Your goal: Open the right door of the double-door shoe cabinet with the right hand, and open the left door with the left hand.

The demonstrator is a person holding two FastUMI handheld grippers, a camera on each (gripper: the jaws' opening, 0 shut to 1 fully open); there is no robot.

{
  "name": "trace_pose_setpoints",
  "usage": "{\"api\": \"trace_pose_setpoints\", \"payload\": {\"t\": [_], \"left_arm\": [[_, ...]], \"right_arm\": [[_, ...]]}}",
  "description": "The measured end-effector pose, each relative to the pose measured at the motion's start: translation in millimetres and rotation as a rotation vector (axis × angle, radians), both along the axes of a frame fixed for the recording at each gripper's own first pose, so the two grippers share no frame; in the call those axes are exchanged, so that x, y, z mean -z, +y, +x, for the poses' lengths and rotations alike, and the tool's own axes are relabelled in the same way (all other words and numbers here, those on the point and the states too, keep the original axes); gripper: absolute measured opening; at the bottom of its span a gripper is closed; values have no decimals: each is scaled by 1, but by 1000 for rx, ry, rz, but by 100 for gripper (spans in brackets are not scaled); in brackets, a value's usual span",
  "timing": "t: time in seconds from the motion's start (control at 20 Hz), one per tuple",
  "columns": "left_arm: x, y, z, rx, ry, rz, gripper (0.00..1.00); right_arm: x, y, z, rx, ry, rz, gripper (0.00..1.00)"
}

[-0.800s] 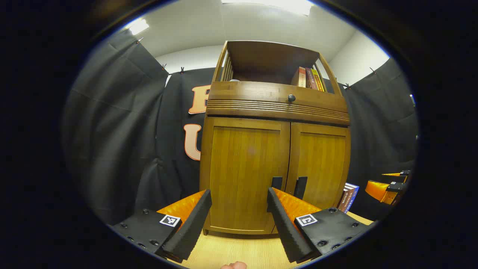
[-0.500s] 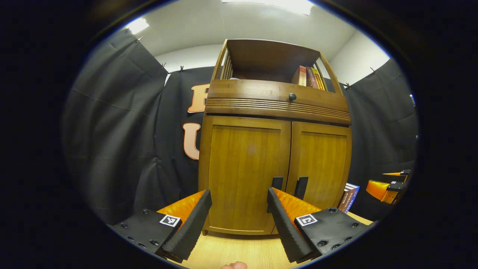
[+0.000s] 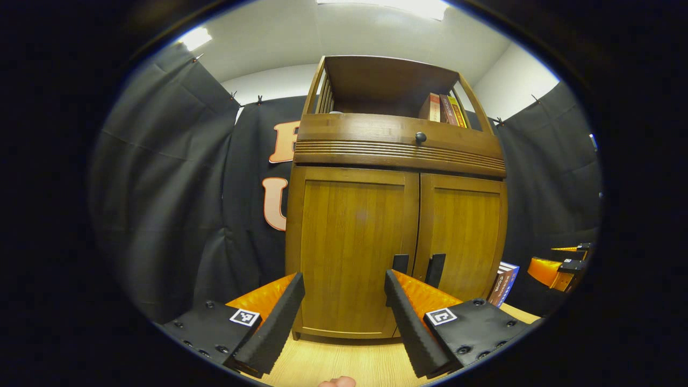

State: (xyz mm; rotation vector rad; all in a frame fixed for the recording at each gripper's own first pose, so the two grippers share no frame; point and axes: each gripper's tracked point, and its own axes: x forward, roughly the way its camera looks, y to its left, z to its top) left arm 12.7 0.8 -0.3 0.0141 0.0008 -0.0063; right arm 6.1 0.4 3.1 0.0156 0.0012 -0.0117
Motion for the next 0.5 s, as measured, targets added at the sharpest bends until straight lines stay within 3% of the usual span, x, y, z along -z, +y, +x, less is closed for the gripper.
{"api": "trace_pose_setpoints", "payload": {"t": [0.5], "left_arm": [[-7, 2, -6, 0, -15, 20, 99]], "right_arm": [[2, 9, 1, -13, 5, 14, 93]]}}
